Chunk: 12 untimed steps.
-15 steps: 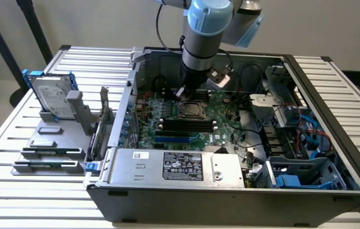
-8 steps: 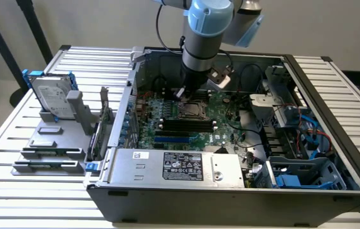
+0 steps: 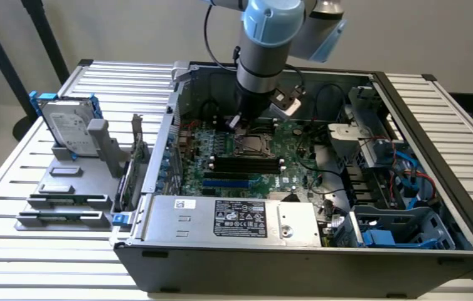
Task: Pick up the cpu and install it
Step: 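Install the first cpu locking lever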
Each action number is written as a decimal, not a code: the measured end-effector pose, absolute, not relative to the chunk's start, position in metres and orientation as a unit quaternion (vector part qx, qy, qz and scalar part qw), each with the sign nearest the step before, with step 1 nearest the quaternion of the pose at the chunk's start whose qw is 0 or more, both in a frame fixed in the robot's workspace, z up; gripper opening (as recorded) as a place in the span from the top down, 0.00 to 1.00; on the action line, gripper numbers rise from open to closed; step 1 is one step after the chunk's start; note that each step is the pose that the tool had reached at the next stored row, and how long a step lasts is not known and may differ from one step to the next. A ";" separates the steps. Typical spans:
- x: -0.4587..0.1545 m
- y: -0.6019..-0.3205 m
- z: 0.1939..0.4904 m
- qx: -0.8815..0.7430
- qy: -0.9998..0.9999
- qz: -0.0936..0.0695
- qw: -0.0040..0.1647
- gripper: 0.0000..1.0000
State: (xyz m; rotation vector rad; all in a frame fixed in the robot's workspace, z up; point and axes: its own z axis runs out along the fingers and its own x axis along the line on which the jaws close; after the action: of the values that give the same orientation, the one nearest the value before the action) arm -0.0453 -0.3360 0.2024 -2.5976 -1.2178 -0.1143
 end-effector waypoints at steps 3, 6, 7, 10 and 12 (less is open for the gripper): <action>-0.049 -0.336 0.204 -0.896 -0.420 -0.040 0.135 0.89; -0.052 -0.336 0.207 -0.896 -0.420 -0.040 0.136 0.89; -0.052 -0.336 0.208 -0.896 -0.420 -0.040 0.136 0.89; -0.054 -0.336 0.211 -0.896 -0.420 -0.040 0.136 0.89; -0.056 -0.336 0.214 -0.896 -0.420 -0.040 0.137 0.89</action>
State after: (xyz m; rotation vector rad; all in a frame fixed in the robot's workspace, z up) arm -0.0558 -0.3357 0.2136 -2.5941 -1.2164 -0.1166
